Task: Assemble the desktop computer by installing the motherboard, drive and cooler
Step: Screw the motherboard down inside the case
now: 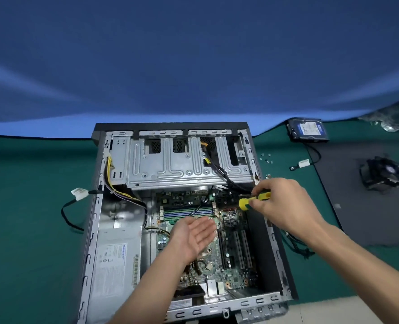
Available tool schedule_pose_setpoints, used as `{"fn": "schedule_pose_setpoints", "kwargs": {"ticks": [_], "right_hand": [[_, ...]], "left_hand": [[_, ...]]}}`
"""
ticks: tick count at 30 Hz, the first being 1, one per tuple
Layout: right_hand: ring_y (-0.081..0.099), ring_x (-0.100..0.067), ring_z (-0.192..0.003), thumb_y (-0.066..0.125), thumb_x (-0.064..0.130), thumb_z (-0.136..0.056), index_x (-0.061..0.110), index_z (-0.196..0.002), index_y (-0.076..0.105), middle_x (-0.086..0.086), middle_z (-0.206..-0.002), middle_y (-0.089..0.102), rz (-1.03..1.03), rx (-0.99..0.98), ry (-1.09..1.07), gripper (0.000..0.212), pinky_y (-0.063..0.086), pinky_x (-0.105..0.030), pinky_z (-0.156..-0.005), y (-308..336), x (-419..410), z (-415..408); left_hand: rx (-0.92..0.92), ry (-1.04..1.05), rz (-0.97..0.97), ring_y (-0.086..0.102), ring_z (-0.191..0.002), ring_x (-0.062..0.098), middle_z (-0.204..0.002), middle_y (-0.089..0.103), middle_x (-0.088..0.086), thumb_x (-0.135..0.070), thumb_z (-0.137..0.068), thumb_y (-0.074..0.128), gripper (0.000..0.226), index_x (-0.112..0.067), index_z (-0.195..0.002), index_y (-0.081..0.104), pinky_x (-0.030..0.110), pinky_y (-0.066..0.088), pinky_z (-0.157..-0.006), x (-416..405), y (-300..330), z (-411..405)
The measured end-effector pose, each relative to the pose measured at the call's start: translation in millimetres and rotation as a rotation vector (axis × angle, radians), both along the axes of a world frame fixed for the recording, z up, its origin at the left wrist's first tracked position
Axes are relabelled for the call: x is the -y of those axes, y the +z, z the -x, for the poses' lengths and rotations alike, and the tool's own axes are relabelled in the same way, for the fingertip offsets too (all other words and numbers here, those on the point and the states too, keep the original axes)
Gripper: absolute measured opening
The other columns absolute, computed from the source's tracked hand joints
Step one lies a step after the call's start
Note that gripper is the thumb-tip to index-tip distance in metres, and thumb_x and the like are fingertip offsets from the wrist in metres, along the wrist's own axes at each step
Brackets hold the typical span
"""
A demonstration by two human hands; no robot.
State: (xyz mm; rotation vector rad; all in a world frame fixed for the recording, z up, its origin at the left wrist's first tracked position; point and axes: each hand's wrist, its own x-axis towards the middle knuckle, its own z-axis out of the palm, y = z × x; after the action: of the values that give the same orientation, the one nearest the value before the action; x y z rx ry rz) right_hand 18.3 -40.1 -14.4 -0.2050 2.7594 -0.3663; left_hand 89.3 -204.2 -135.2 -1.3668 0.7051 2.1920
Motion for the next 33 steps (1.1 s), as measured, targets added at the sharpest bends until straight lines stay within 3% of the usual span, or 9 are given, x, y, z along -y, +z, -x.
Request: {"fn": "schedule_pose_setpoints", "kwargs": {"ticks": [3,7,10,20,33], "right_hand": [[0.060,-0.025,-0.075,0.065,0.036,-0.081,0.027,-0.093,0.068,0.002,-0.078,0.061,-0.113,-0.056,-0.008,0.015,0.040,-0.028,-0.059,1.3,2.0,-7.5],[0.050,-0.024,-0.073,0.061,0.031,-0.084,0.023,-0.096,0.067,0.002,-0.087,0.056,-0.217,-0.117,0.002,0.016,0.033,-0.027,-0.060,-0.8,8.7,-14.6],[0.055,-0.028,-0.079,0.061,0.029,-0.084,0.021,-0.097,0.067,-0.001,-0.097,0.062,-0.290,-0.136,0.031,0.017,0.035,-0.028,-0.062,-3.5,14.6,-15.0],[0.059,-0.034,-0.080,0.062,0.024,-0.081,0.010,-0.090,0.066,-0.007,-0.092,0.061,-0.408,-0.114,0.094,0.017,0.048,-0.034,-0.066,-14.8,24.8,-12.7],[0.059,-0.031,-0.077,0.062,0.026,-0.083,0.014,-0.090,0.067,-0.005,-0.091,0.063,-0.446,-0.138,0.113,0.015,0.041,-0.029,-0.060,-18.7,28.6,-6.3]], "left_hand": [[-0.004,-0.117,0.110,0.065,-0.071,0.024,-0.078,0.071,0.012,-0.020,-0.099,0.037,0.030,-0.003,-0.092,0.061,0.030,0.052,-0.052,7.9,-4.5,2.9],[-0.076,-0.273,0.266,0.062,-0.063,0.021,-0.084,0.069,0.012,-0.016,-0.096,0.040,0.025,-0.003,-0.092,0.061,0.026,0.050,-0.048,2.7,-4.0,3.4],[-0.128,-0.347,0.331,0.061,-0.058,0.020,-0.079,0.069,0.011,-0.014,-0.095,0.042,0.024,-0.003,-0.088,0.062,0.025,0.049,-0.045,-2.0,-1.4,3.3],[-0.171,-0.369,0.375,0.057,-0.053,0.018,-0.079,0.067,0.012,-0.011,-0.095,0.042,0.023,-0.003,-0.087,0.061,0.026,0.047,-0.045,-2.2,2.6,1.3],[-0.175,-0.361,0.377,0.053,-0.051,0.017,-0.077,0.066,0.012,-0.010,-0.094,0.042,0.022,-0.003,-0.091,0.063,0.023,0.044,-0.042,-2.5,2.7,2.9]]}}
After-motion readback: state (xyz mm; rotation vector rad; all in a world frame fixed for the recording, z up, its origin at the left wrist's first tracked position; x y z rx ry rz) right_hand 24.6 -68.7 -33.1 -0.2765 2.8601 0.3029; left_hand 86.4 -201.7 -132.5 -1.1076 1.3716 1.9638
